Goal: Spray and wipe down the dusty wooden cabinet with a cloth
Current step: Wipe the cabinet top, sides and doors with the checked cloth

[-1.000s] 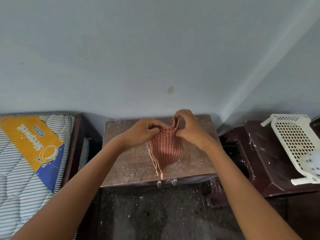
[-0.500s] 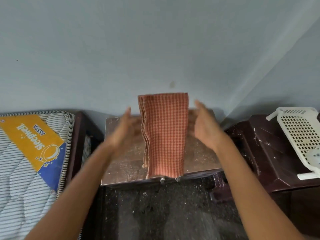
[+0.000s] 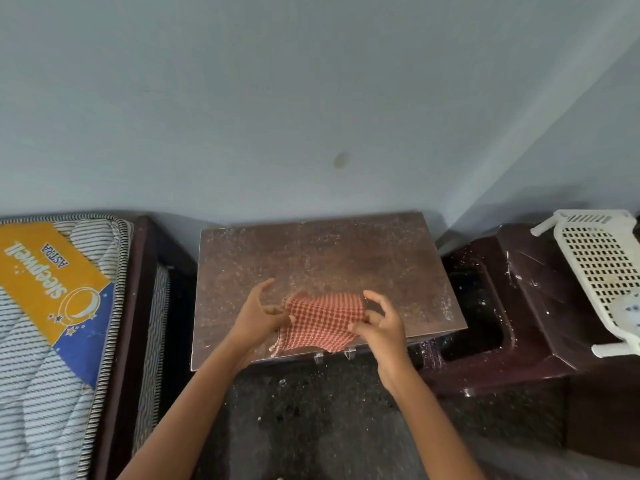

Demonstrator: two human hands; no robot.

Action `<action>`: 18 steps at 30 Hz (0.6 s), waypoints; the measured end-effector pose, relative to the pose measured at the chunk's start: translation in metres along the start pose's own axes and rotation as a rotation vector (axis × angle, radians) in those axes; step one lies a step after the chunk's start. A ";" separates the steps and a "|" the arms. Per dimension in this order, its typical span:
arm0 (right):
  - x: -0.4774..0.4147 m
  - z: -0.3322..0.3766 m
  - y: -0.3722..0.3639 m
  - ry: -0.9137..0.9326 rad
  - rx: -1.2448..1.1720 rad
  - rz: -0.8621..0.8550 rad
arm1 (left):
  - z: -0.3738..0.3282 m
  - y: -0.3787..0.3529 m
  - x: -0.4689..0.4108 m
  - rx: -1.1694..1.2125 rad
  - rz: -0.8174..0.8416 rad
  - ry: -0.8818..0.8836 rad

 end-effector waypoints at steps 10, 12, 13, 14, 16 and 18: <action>-0.007 0.042 0.077 0.397 0.634 -0.098 | -0.046 -0.090 -0.016 -0.866 0.010 -0.336; -0.024 0.042 0.103 0.279 0.537 -0.036 | -0.053 -0.122 -0.021 -0.832 0.170 -0.379; -0.032 0.042 0.114 0.242 0.493 -0.004 | -0.054 -0.135 -0.024 -0.803 0.245 -0.383; -0.039 0.045 0.125 0.226 0.472 0.022 | -0.056 -0.148 -0.029 -0.774 0.283 -0.383; -0.054 0.052 0.140 0.229 0.467 0.059 | -0.062 -0.166 -0.042 -0.726 0.267 -0.372; -0.068 0.058 0.150 0.252 0.465 0.055 | -0.067 -0.178 -0.056 -0.671 0.224 -0.350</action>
Point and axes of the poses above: each hand's wrist, its own x-axis away from the middle knuckle, its own y-axis out of the back of the hand, z = x × y, the point moved 10 cm from there along -x, towards the middle knuckle, and after that the axes turned 12 degrees about -x, right-handed, at the moved point
